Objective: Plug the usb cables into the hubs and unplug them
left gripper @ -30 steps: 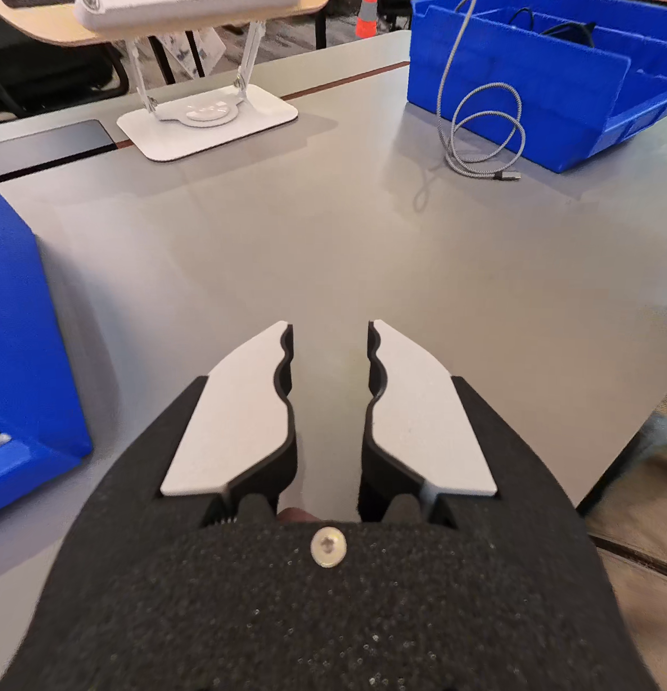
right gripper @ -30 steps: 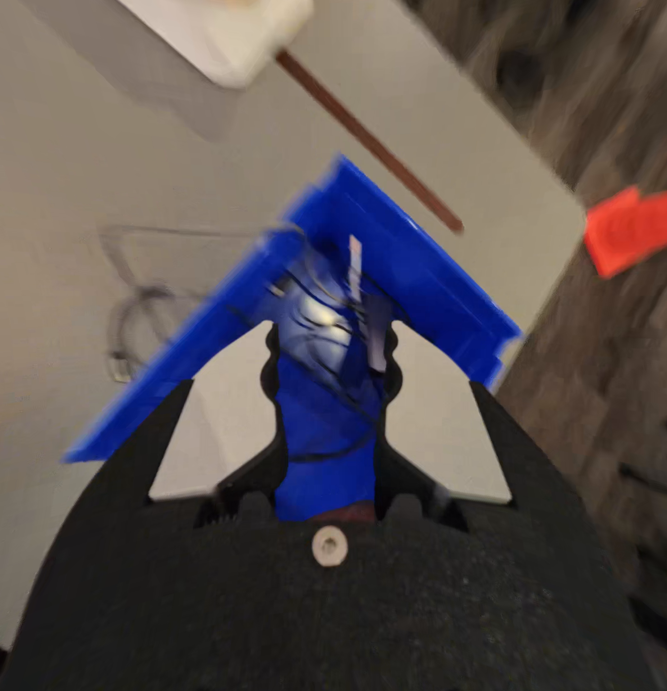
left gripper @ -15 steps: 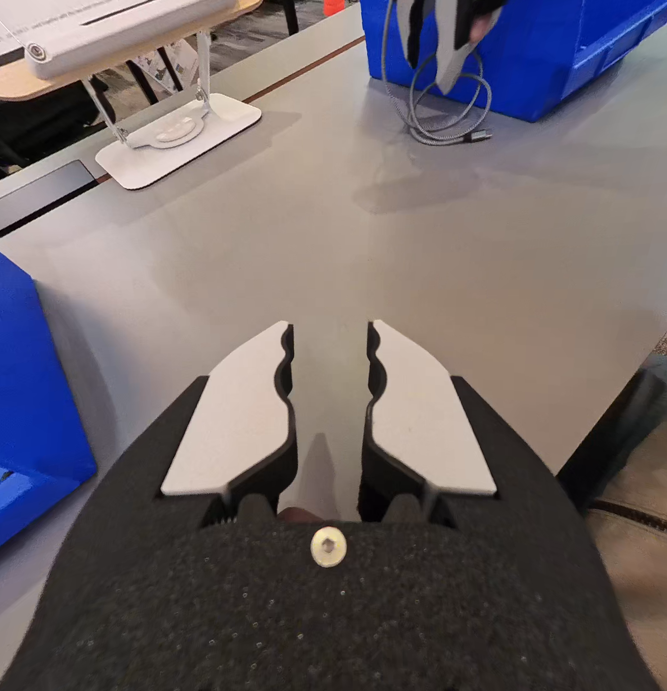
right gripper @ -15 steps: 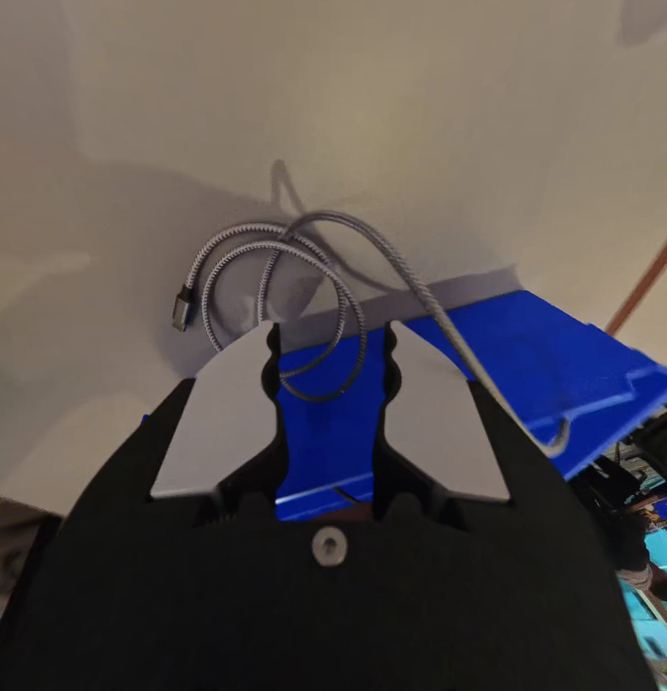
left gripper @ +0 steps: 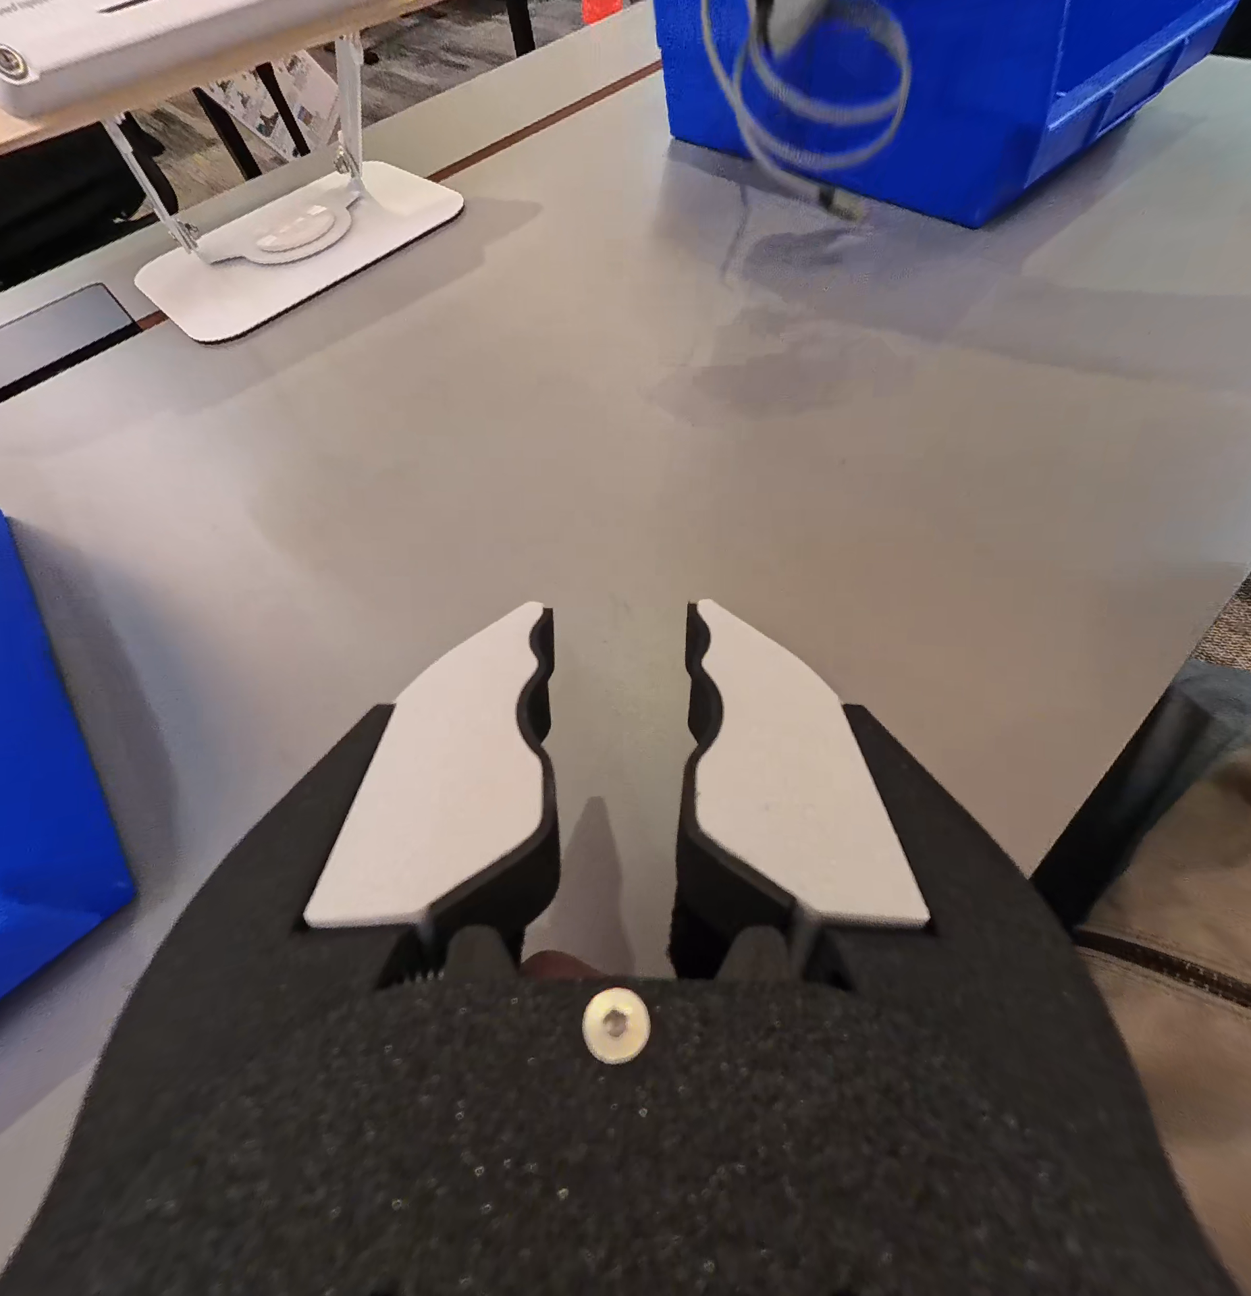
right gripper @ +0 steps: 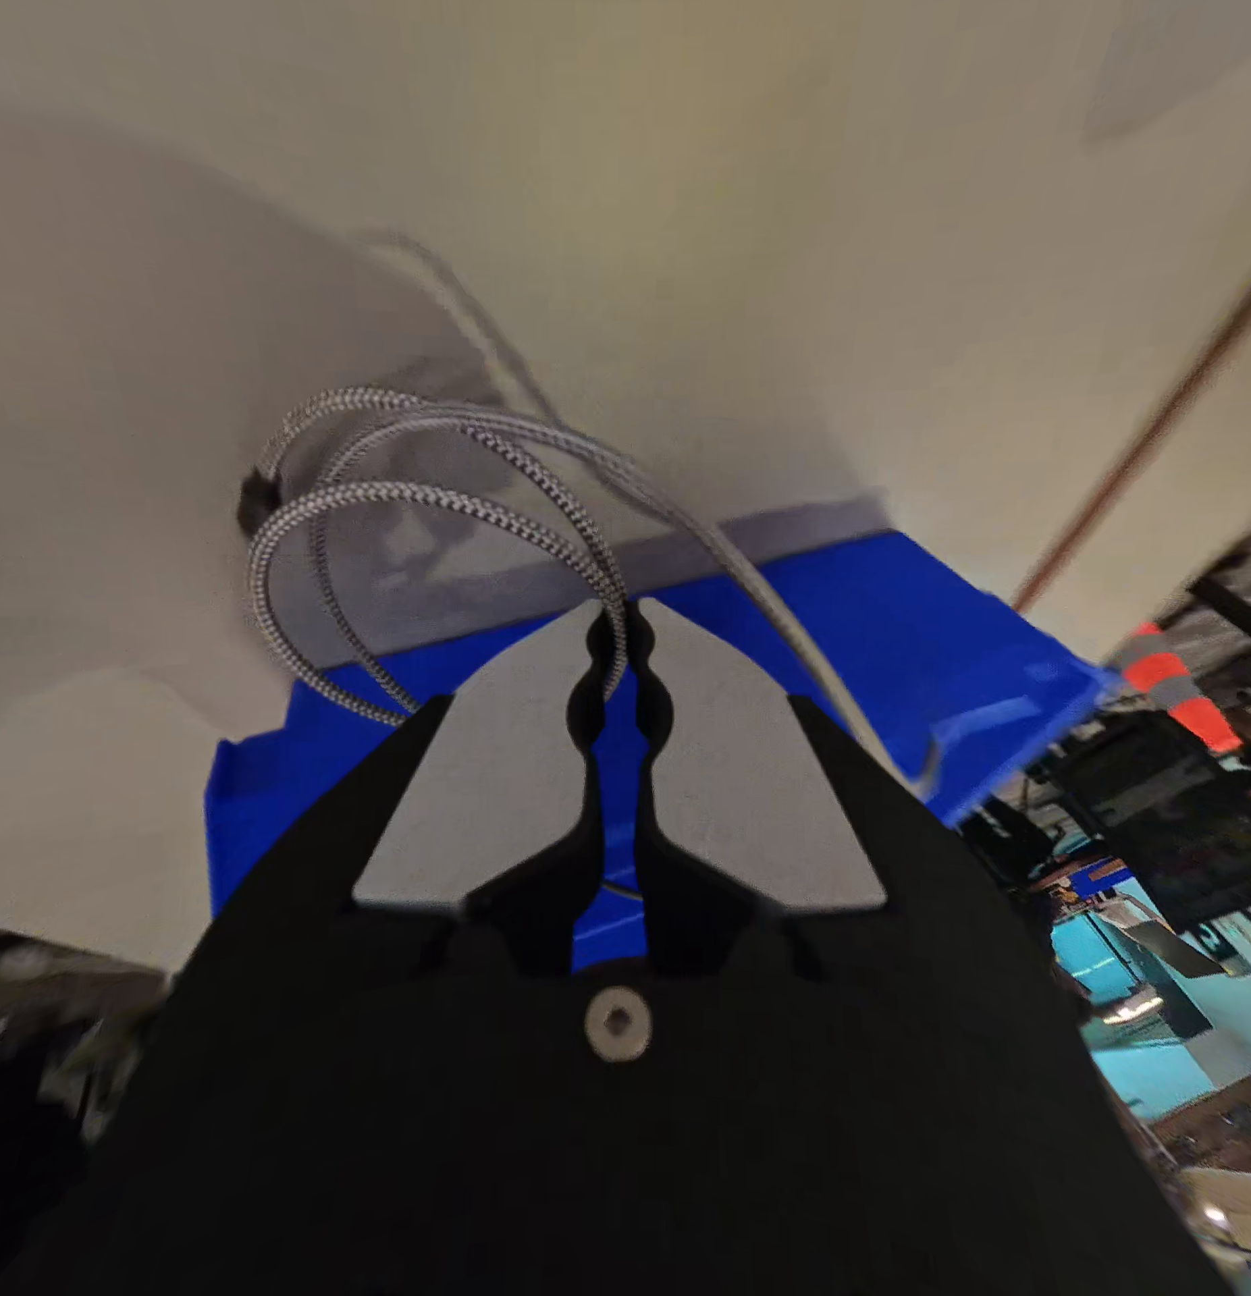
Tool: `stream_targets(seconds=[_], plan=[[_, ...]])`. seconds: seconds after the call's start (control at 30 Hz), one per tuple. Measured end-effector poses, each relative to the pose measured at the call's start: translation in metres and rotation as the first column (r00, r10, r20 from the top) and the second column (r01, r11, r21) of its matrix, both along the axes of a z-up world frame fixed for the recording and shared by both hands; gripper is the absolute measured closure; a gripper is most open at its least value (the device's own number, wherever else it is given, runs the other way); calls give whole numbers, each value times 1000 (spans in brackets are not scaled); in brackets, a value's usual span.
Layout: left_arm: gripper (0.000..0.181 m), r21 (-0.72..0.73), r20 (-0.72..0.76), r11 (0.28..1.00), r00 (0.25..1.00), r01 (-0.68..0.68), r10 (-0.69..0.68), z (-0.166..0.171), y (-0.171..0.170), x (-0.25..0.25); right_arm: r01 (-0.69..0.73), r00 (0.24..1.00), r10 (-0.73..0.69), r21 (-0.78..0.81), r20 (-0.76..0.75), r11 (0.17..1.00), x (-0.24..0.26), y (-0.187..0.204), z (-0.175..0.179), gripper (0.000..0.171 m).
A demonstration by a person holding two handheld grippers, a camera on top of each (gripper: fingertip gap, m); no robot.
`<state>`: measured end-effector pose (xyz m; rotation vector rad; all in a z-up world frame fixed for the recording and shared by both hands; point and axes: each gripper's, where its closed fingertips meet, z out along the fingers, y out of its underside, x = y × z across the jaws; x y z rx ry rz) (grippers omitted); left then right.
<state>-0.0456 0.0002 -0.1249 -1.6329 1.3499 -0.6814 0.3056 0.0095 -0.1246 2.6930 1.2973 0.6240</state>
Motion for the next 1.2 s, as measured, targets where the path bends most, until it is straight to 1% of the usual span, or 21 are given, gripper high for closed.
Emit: stream_targets(seconds=[0.07,0.13,0.27,0.37,0.43,0.5,0.53,0.67,0.7,0.73,0.8,0.87,0.93,0.97,1.07,1.1,1.13,1.17,1.2], plan=[[146,-8,2,1000,1000,-2,2,-1,1,0,20,1000,-17,132,-20,991,10,6,43,168],[146,-19,6,1000,1000,-4,4,-1,2,0,58,998,-50,261,-37,964,28,8,90,168],[146,-22,8,1000,1000,-7,7,-1,3,-1,145,987,-158,450,-9,881,88,-4,174,168],[146,-20,7,1000,1000,-11,11,0,4,-1,184,964,-257,545,60,818,138,-19,219,168],[146,-24,7,1000,1000,-12,12,-1,5,0,213,942,-324,591,86,778,167,-30,236,168],[146,-27,6,1000,1000,-13,13,-1,5,0,239,925,-367,603,96,761,188,-37,235,168],[146,-27,5,1000,1000,-13,13,-2,5,0,243,918,-382,608,108,756,196,-38,228,168],[146,-23,2,1000,1000,-13,13,-2,5,0,237,913,-384,584,140,777,208,-24,165,167],[146,-23,2,1000,1000,-15,15,-2,5,1,219,906,-393,620,157,753,212,-15,154,167],[146,-21,3,1000,1000,-15,15,-1,5,1,197,901,-403,673,163,713,215,-4,145,167],[146,-8,5,1000,1000,-23,23,1,6,1,163,893,-425,774,147,611,218,15,134,167],[147,6,-1,1000,1000,-24,24,3,7,0,101,876,-452,854,167,511,221,25,139,168],[146,19,-10,999,999,-31,31,5,9,-1,99,882,-462,918,98,385,219,32,160,168],[146,25,-11,999,999,-34,35,6,10,-2,109,886,-459,931,68,348,218,33,174,168],[146,11,-8,999,999,-34,34,7,12,-2,27,880,-466,971,90,239,216,31,234,168],[146,4,-8,1000,1000,-30,30,7,12,-1,20,882,-463,978,81,208,216,30,246,168],[146,1,-8,1000,1000,-28,28,6,12,1,10,883,-461,981,83,195,217,30,251,168],[146,3,-10,1000,1000,-26,26,5,12,2,13,884,-461,982,78,191,219,29,247,168],[146,7,-15,1000,1000,-25,25,4,12,3,55,893,-448,979,41,199,221,30,231,168]])
